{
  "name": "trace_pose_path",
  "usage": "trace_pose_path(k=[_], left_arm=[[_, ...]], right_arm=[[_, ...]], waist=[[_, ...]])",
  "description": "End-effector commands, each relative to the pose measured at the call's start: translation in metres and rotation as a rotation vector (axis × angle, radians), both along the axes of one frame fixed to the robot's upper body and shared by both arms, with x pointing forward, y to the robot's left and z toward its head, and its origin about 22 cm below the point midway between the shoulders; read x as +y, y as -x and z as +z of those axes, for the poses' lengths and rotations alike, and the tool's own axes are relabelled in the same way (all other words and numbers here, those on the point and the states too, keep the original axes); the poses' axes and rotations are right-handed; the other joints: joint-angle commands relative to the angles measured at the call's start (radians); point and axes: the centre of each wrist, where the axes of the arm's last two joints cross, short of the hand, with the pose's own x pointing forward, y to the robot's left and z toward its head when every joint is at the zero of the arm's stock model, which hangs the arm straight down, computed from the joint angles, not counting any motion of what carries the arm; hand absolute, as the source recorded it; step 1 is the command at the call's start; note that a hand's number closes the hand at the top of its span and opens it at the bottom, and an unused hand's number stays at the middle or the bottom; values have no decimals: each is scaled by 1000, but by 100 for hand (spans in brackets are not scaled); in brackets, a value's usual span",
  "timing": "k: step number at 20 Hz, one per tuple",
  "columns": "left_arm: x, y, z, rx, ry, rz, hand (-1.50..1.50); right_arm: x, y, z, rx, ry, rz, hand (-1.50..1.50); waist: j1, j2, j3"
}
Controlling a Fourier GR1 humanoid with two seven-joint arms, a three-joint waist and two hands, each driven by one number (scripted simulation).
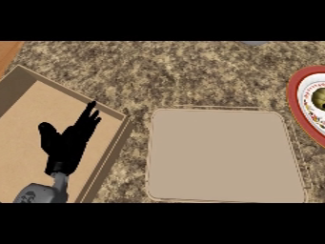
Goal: Pick the squash from the tray and place it in the plate
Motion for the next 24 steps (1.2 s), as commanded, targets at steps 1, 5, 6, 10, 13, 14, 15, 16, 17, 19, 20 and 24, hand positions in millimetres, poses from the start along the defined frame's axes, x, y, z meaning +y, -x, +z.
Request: trace_pose_path(k=[1,5,6,10,13,14,15,16,17,19,20,24], left_arm=[[1,13,-27,120,6,14,0],[1,8,-26,112,6,42,0],[8,16,-35,122,21,37,0],[9,20,-25,113,17,38,0],[0,28,-29,123,12,38,0],[0,24,-33,98,-12,51,0],[4,20,-30,106,15,53,0],[6,26,-38,108,14,55,0],[15,12,-14,116,-12,53,0],[7,31,-37,119,9,51,0],[14,20,-27,121,4,64,0],[13,21,-37,128,-3,54,0]], right_arm=[[-6,-2,5,-110,-124,-24,-150],[-37,21,14,-106,-204,-10,-150],[-41,30,7,-92,-231,6,-150],[-74,66,14,-73,-290,124,-150],[-84,85,9,-37,-285,191,-150],[-88,84,20,-25,-271,209,-150],[-96,99,17,-15,-290,230,-150],[-93,101,9,-22,-280,241,-150],[-91,111,-5,-8,-284,260,-150],[-107,120,18,21,-240,269,-150],[-104,125,6,14,-209,267,-150],[-100,130,-5,66,-184,285,-150]], waist=[[-8,11,-13],[-26,7,-15],[-24,9,-14],[-33,2,-13],[-33,0,-13],[-37,-1,-15],[-47,-3,-15],[-38,4,-13],[-42,-1,-13],[-41,-1,-14],[-44,0,-13],[-51,-4,-15]])
